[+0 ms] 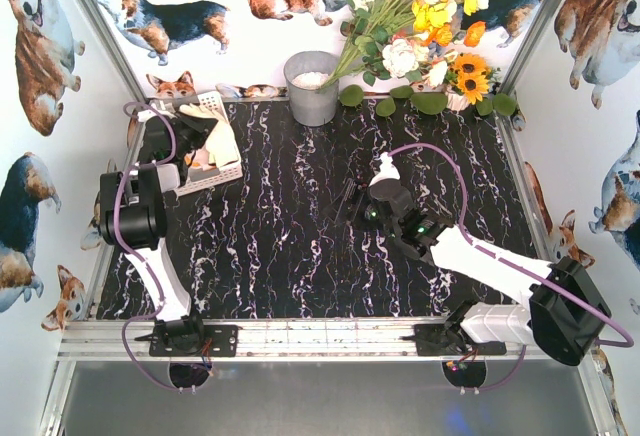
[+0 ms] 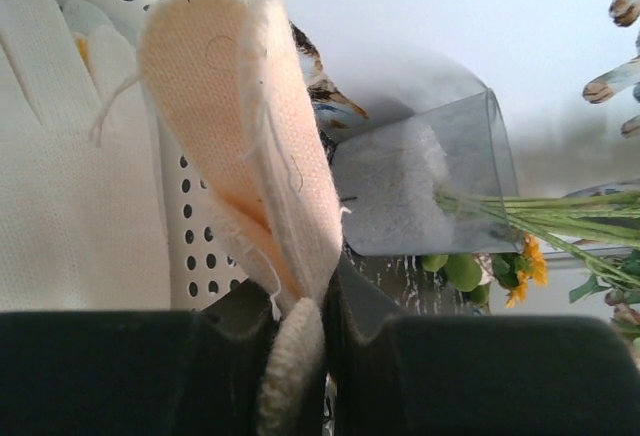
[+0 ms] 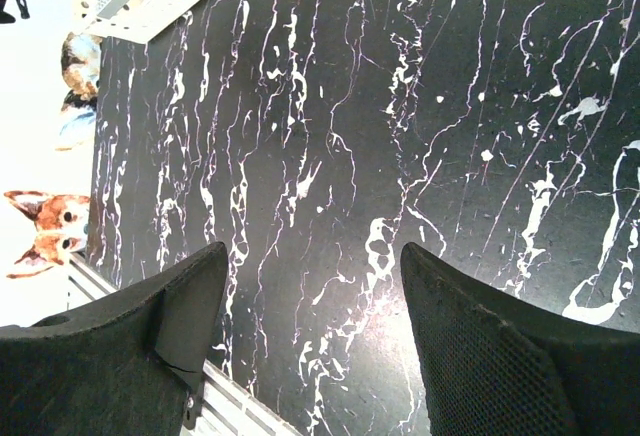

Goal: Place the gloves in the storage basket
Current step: Place the glove in the bin.

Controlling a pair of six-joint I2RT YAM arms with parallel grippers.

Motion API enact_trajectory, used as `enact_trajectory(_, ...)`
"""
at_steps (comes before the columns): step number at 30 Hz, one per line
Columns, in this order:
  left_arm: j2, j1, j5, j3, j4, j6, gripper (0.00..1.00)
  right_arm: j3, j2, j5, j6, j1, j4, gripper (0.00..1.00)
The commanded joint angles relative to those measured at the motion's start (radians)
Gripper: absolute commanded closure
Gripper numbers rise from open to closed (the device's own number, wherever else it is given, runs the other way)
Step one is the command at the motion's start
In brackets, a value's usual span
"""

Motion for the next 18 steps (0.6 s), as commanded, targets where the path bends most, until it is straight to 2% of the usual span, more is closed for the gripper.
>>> enact_trajectory(1,0.019,0.009,-0.017,0.029,0.020,0.071,1.00,-0.004,-0.036,0.032,0.009,-0.002,0.027,0.28)
enact_trajectory(18,0.027,0.071,-0.035,0.018,0.040,0.186,1.00,-0.018,-0.057,0.030,0.020,-0.002,0.019,0.28)
